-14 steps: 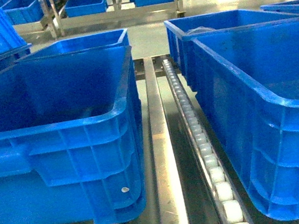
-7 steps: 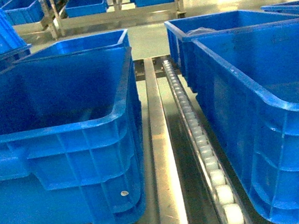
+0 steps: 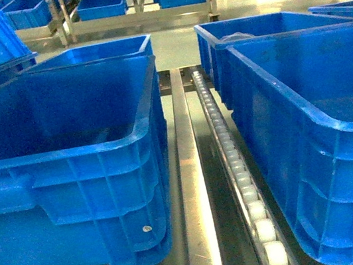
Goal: Sort blue parts and orange caps into right shelf containers
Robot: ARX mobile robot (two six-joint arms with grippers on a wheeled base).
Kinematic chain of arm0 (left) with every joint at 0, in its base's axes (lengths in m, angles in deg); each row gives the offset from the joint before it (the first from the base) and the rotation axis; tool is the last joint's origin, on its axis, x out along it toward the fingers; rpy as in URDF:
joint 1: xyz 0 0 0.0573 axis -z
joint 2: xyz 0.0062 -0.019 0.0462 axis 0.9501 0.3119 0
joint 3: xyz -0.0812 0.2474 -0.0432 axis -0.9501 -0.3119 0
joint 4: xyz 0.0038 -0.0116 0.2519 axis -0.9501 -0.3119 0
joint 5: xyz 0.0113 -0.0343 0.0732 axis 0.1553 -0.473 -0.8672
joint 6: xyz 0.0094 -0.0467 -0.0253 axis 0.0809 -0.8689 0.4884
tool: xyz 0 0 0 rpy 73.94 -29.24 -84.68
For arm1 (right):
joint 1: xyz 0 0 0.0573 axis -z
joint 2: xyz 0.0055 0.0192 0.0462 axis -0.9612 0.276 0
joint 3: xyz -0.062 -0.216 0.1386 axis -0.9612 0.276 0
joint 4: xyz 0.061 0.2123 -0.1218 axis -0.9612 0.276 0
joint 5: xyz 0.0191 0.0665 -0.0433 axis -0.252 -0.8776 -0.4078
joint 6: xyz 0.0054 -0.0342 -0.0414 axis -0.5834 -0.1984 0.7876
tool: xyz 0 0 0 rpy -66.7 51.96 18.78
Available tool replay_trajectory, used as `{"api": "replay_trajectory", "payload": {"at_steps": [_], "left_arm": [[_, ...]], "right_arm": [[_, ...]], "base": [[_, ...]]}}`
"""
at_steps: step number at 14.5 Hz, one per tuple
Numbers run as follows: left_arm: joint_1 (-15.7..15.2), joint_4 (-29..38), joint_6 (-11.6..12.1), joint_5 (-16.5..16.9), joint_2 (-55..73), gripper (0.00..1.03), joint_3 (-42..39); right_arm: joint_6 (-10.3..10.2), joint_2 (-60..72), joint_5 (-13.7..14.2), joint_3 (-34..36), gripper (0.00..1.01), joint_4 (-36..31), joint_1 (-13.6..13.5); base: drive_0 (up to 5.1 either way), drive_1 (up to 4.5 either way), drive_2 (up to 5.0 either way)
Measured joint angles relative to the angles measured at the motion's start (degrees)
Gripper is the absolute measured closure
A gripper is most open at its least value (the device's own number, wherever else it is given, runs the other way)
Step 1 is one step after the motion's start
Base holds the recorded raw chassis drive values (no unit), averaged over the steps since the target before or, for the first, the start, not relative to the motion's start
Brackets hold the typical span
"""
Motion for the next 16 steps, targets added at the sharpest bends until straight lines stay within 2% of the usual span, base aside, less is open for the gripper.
{"api": "replay_trajectory", "payload": {"at_steps": [15, 16], "left_arm": [[0.0, 0.0, 0.0, 0.0, 0.0, 0.60, 0.0], [-1.1, 2.8, 0.5, 3.2, 0.5, 0.60, 0.0]], "right_arm": [[0.0, 0.0, 0.0, 0.0, 0.60, 0.0, 0.0], [1.3, -0.3, -1.6, 0.1, 0.60, -2.5, 0.4]], "base": [[0.0, 0.00, 0.0], [0.0, 0.00, 0.0]]}}
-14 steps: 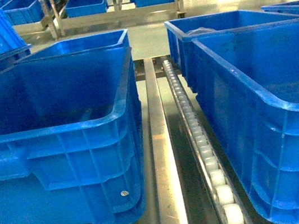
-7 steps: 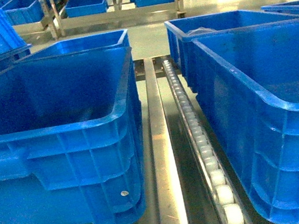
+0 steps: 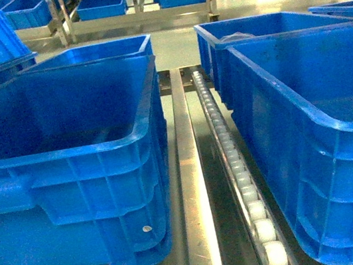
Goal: Sort blue parts and orange caps into right shelf containers
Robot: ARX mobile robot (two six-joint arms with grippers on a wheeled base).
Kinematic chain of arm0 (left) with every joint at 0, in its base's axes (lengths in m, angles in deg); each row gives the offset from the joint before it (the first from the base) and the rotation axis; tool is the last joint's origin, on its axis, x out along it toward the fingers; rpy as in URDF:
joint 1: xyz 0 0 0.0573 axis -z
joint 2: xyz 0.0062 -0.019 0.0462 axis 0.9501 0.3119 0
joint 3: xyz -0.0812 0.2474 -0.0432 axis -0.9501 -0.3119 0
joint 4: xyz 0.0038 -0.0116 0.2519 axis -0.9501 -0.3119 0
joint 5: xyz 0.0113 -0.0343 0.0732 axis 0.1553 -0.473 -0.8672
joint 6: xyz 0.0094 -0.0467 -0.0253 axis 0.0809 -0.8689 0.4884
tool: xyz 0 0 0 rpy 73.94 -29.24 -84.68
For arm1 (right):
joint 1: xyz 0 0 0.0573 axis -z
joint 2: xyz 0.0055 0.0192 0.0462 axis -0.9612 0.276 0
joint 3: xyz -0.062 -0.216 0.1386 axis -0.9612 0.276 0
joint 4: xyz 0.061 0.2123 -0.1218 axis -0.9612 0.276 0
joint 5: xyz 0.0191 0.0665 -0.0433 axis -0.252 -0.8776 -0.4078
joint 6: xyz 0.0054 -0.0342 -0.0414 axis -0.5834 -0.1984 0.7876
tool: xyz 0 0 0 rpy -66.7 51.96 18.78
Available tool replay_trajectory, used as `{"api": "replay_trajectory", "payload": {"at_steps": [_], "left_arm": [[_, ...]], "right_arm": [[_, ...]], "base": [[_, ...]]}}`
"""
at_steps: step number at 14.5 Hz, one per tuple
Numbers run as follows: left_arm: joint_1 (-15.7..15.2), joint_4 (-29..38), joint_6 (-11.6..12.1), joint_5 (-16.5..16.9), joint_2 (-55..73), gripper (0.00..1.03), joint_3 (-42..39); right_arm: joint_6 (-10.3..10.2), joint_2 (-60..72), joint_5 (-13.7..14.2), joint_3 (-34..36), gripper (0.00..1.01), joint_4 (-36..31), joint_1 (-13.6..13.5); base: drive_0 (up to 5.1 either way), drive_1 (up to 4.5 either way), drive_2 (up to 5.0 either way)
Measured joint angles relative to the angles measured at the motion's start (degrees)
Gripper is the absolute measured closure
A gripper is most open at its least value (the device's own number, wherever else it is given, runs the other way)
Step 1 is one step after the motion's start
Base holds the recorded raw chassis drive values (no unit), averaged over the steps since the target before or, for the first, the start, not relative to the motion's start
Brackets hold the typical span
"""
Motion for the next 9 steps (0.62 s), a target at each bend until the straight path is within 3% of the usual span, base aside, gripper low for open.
{"api": "replay_trajectory", "payload": {"at_steps": [1, 2, 3, 5, 6, 7, 9], "left_arm": [[-0.8, 6.8, 0.5, 4.2, 2.6, 0.60, 0.2], [-0.5, 13.0, 0.8, 5.3, 8.8, 0.60, 0.2], [-0.3, 22.2, 0.9, 6.6, 18.8, 0.60, 1.2], [-0.3, 44.2, 0.5, 7.8, 44.6, 0.60, 11.1], [-0.1, 51.1, 0.5, 6.5, 55.6, 0.60, 17.9], [0.3, 53.5, -0.3, 5.0, 67.5, 0.60, 25.5], [1.8, 50.2, -0.6, 1.5, 87.3, 0.60, 35.9]], "right_arm": [[3.0, 0.3, -2.4, -0.1, 0.60, -7.0, -0.5], [4.5, 3.0, -3.4, -0.1, 0.60, -10.3, -1.4], [5.5, 10.8, -3.7, -0.4, 0.60, -17.6, -1.4], [5.1, 33.5, -6.4, -5.8, 0.60, -36.7, 0.6], [4.7, 44.5, -6.3, -10.6, 0.60, -44.4, 0.8], [4.2, 56.0, -5.7, -16.4, 0.60, -49.4, 0.8], [3.0, 77.7, -1.4, -25.8, 0.60, -51.9, 0.8]], "base": [[0.0, 0.00, 0.0], [0.0, 0.00, 0.0], [0.0, 0.00, 0.0], [0.0, 0.00, 0.0], [0.0, 0.00, 0.0], [0.0, 0.00, 0.0], [0.0, 0.00, 0.0]]}}
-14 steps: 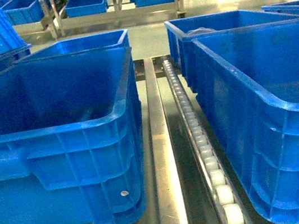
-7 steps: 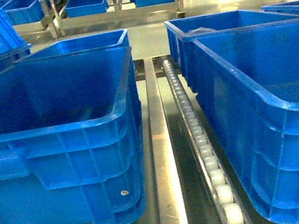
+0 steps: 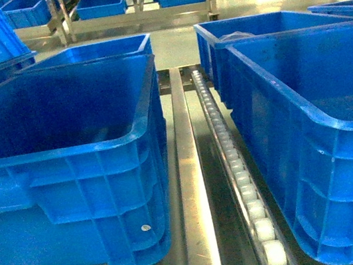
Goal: Sort blue parts and orange caps into right shelf containers
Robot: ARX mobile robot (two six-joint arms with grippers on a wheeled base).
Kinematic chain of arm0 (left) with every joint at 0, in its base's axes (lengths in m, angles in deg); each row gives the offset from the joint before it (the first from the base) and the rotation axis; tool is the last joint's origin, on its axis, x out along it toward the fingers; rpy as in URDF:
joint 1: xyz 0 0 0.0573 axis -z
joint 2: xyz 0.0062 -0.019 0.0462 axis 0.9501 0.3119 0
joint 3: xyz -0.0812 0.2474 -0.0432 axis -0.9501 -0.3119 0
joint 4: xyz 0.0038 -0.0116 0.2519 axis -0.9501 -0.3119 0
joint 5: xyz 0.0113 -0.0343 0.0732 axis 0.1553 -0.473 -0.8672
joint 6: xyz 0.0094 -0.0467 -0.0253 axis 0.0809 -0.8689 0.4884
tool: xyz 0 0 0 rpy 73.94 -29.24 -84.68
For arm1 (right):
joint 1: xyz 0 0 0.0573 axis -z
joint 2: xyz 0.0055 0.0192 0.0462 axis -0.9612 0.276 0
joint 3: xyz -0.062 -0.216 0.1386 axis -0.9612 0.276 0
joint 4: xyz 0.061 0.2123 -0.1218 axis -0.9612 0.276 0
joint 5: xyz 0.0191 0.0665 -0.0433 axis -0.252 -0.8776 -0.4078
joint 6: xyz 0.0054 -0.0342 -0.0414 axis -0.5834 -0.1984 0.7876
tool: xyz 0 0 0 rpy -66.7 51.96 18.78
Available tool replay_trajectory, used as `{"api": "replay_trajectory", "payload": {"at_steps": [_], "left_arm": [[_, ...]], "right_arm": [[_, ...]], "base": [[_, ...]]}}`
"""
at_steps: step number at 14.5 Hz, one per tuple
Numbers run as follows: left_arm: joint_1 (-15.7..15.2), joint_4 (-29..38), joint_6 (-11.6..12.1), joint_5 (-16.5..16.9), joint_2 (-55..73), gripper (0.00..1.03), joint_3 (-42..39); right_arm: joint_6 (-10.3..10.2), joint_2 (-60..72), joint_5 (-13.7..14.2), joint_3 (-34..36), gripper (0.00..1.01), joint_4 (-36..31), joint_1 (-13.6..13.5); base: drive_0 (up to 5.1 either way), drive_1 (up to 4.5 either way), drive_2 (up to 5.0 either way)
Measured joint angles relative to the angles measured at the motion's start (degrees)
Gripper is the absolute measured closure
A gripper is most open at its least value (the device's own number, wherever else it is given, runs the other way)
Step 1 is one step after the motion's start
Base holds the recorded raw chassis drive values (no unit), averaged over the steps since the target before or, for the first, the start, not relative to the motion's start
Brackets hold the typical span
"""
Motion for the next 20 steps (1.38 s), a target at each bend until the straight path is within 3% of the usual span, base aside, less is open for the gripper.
{"api": "replay_trajectory", "payload": {"at_steps": [1, 2, 4, 6, 8, 9, 10, 11, 12, 14, 15, 17, 20], "left_arm": [[0.3, -0.7, -0.5, 0.0, 5.2, 0.60, 1.0], [0.7, -1.4, -1.2, 0.3, 6.1, 0.53, 0.6], [0.9, -0.3, -1.3, 0.5, 6.0, 0.46, -0.1], [1.4, 0.7, -1.8, 2.3, 2.8, 0.26, -1.4], [2.3, -0.7, -2.0, 4.2, -1.5, 0.03, -4.2], [3.2, -0.3, -1.6, 3.5, -6.9, 0.05, -7.7], [4.0, 1.5, -1.1, -4.2, -7.4, 0.17, -9.1], [3.9, 1.6, -1.1, -7.8, -9.7, 0.28, -12.4], [3.1, 1.8, -1.1, -8.6, -13.0, 0.42, -16.3], [2.6, 1.9, -1.1, -8.2, -17.5, 0.64, -20.3], [0.3, 1.4, -1.0, -4.9, -20.0, 0.77, -22.7], [-1.1, -0.2, -1.0, -5.1, -24.7, 1.00, -25.9], [-0.7, -4.4, -0.9, -4.7, -33.0, 1.01, -30.2]], "right_arm": [[-0.9, 6.8, 0.6, -1.2, 0.60, 0.6, 0.0], [-1.2, 9.2, 0.7, -0.8, 0.51, 0.0, -0.1], [-1.3, 9.5, 0.6, -0.2, 0.44, -0.8, -0.1], [-1.3, 7.7, 0.6, 0.5, 0.24, -3.4, -0.1], [-1.0, 4.6, -0.2, 2.1, 0.01, -1.7, -0.1], [-0.2, 2.8, -0.9, 3.4, 0.03, -1.9, -0.1], [-1.8, 1.8, 2.1, 5.0, 0.16, -3.7, -0.9], [-2.6, -1.0, 2.4, 7.8, 0.27, -3.7, -0.9], [-3.2, -4.2, 2.6, 10.8, 0.42, -3.4, -0.9], [-3.4, -8.7, 2.8, 14.3, 0.64, -2.2, -0.9], [-3.4, -11.4, 2.8, 16.1, 0.77, -1.0, -0.9], [-3.4, -15.4, 2.8, 19.2, 1.00, -1.6, -0.9], [-3.7, -22.1, 2.8, 23.8, 1.00, 2.8, -0.9]], "base": [[0.0, 0.00, 0.0], [0.0, 0.00, 0.0], [0.0, 0.00, 0.0], [0.0, 0.00, 0.0], [0.0, 0.00, 0.0], [0.0, 0.00, 0.0], [0.0, 0.00, 0.0], [0.0, 0.00, 0.0], [0.0, 0.00, 0.0], [0.0, 0.00, 0.0], [0.0, 0.00, 0.0], [0.0, 0.00, 0.0], [0.0, 0.00, 0.0]]}}
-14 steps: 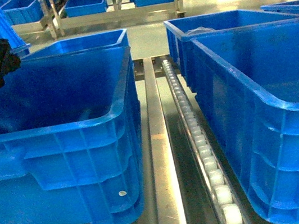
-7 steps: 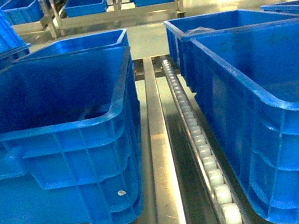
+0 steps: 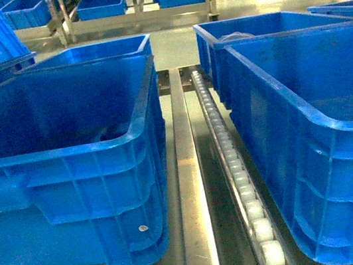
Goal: Sort blue parts and orange caps into right shelf containers
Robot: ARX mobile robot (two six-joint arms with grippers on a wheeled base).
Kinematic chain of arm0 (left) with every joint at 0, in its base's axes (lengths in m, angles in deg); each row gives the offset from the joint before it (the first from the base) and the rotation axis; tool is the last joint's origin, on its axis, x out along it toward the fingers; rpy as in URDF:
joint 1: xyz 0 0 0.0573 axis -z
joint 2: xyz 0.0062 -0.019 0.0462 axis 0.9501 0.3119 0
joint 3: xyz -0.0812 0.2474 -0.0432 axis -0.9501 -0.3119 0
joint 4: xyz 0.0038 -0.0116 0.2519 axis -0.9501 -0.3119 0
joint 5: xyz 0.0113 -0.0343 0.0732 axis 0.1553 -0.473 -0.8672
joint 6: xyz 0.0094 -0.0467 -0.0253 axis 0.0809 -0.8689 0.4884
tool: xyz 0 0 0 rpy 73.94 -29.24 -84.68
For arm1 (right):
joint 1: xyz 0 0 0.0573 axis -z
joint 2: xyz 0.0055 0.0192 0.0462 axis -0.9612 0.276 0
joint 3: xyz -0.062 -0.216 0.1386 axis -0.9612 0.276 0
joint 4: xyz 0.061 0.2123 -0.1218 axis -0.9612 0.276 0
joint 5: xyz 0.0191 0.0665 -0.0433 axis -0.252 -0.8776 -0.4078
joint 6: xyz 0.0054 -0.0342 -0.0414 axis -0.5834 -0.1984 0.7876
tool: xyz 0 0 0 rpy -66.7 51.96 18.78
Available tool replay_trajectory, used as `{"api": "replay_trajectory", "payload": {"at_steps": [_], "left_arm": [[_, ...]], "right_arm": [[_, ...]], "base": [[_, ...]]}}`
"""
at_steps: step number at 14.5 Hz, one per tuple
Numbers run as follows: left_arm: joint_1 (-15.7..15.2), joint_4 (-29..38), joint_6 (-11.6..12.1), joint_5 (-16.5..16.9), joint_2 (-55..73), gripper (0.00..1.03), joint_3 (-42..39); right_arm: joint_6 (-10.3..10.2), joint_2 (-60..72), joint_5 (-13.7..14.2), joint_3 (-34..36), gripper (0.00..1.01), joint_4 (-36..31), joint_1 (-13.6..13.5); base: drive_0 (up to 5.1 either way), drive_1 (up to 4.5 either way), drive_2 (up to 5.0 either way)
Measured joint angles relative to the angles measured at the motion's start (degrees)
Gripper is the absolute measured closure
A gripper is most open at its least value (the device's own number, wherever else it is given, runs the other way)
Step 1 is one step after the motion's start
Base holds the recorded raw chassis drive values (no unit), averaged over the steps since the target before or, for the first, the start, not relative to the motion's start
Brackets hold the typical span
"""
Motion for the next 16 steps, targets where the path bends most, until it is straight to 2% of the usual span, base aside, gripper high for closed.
{"api": "replay_trajectory", "payload": {"at_steps": [2, 8, 16], "left_arm": [[-0.1, 2.3, 0.0, 0.0, -1.7, 1.01, -2.8], [-0.1, -12.4, 0.0, 0.0, -18.1, 1.01, -5.7], [-0.1, -28.0, 0.0, 0.0, -35.3, 1.01, -5.7]], "right_arm": [[0.0, -6.0, 0.0, 0.4, 1.00, 4.2, 0.0], [0.0, -22.4, 0.0, 1.9, 1.00, 18.8, 0.0], [0.0, -37.8, 0.0, 1.9, 1.00, 33.3, 0.0]], "base": [[0.0, 0.00, 0.0], [0.0, 0.00, 0.0], [0.0, 0.00, 0.0]]}}
